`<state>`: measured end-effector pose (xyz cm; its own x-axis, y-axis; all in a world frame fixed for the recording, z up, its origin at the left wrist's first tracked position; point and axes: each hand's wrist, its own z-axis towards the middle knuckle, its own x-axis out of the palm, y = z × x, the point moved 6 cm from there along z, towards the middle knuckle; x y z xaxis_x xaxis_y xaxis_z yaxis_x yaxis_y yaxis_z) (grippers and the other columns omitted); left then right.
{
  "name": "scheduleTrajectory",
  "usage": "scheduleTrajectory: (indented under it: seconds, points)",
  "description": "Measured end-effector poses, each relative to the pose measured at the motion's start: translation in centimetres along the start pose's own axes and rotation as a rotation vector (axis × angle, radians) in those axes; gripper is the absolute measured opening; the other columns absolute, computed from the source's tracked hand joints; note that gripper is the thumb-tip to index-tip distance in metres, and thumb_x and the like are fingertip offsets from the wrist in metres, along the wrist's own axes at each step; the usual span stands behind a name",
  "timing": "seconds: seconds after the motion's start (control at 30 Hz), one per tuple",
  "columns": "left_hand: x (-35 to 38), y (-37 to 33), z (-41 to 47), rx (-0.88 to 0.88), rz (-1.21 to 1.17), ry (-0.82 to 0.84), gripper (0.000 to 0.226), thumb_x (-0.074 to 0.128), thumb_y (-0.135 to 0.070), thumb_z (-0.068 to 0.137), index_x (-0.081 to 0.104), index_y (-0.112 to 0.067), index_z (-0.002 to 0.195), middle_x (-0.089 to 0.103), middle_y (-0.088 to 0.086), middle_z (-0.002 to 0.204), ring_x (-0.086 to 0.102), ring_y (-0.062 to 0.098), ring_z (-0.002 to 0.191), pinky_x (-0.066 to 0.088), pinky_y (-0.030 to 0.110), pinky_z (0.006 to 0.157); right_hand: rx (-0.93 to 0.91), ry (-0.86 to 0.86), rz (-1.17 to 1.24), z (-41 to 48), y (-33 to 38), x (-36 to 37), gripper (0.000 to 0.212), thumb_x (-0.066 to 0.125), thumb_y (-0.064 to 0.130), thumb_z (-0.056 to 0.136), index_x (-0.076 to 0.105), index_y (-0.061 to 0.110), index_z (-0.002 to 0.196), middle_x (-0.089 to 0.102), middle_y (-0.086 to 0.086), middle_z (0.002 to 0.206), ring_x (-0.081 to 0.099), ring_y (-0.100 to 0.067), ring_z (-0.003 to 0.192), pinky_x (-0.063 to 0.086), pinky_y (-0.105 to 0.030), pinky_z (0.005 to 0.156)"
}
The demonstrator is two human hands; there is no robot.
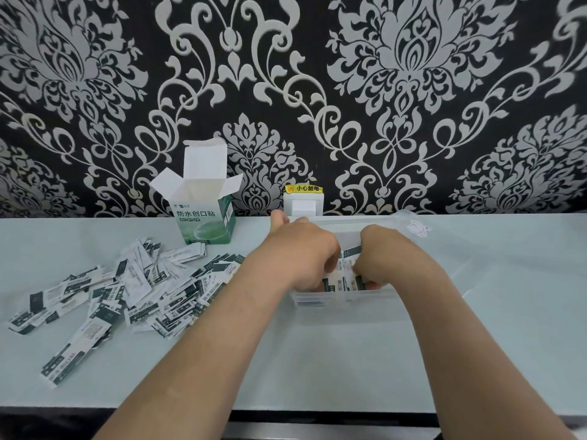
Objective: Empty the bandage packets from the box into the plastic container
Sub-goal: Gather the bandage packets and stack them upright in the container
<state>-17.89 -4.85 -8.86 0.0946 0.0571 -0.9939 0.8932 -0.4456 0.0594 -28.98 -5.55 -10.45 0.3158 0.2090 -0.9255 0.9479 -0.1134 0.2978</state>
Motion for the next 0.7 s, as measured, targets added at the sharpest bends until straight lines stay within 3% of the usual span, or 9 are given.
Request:
scheduleTrajectory:
  seconds: [0.13,0.47,0.53,0.7]
  points:
    - [-0.1,-0.2,0.2,0.013,0.006,-0.028,0.021,0.074,-0.031,0.076,0.063,-0.033,0.093,0.048,-0.013,0.071,0.04,0.017,0.091,0.02,0.04,0.085,-0.037,-0.112,-0.111,-0.4,0.5,-0.5,0.017,0.056,0.011,0.086,0.039,0.014,0.083,0.043,0.0,0.07,0.051,-0.024,0.079,0.038,-0.029,0.064]
    - [-0.2,-0.2,0.5,0.014,-0.046,-0.064,0.026,0.076,-0.039,0.075,0.065,-0.032,0.098,0.056,-0.015,0.076,0.048,0.016,0.097,0.023,0.039,0.091,-0.062,-0.154,-0.119,-0.7,0.5,-1.0,0.019,0.059,0.013,0.087,0.043,0.014,0.077,0.049,-0.001,0.077,0.05,-0.023,0.078,0.038,-0.029,0.065]
    - [-0.4,0.2,0.6,0.005,-0.077,-0.071,0.024,0.076,-0.041,0.075,0.065,-0.033,0.095,0.058,-0.015,0.081,0.048,0.016,0.097,0.024,0.038,0.09,-0.055,-0.207,-0.062,-0.5,0.3,-1.6,0.004,0.057,0.01,0.087,0.054,0.013,0.086,0.055,-0.003,0.083,0.053,-0.024,0.079,0.04,-0.029,0.064]
    - [-0.3,0.4,0.6,0.005,-0.069,-0.069,0.016,0.076,-0.039,0.076,0.067,-0.03,0.085,0.063,-0.013,0.083,0.053,0.014,0.091,0.022,0.037,0.084,-0.048,-0.128,-0.081,-0.3,0.4,-0.8,0.017,0.056,0.012,0.087,0.062,0.014,0.103,0.062,-0.004,0.089,0.056,-0.024,0.08,0.045,-0.029,0.067]
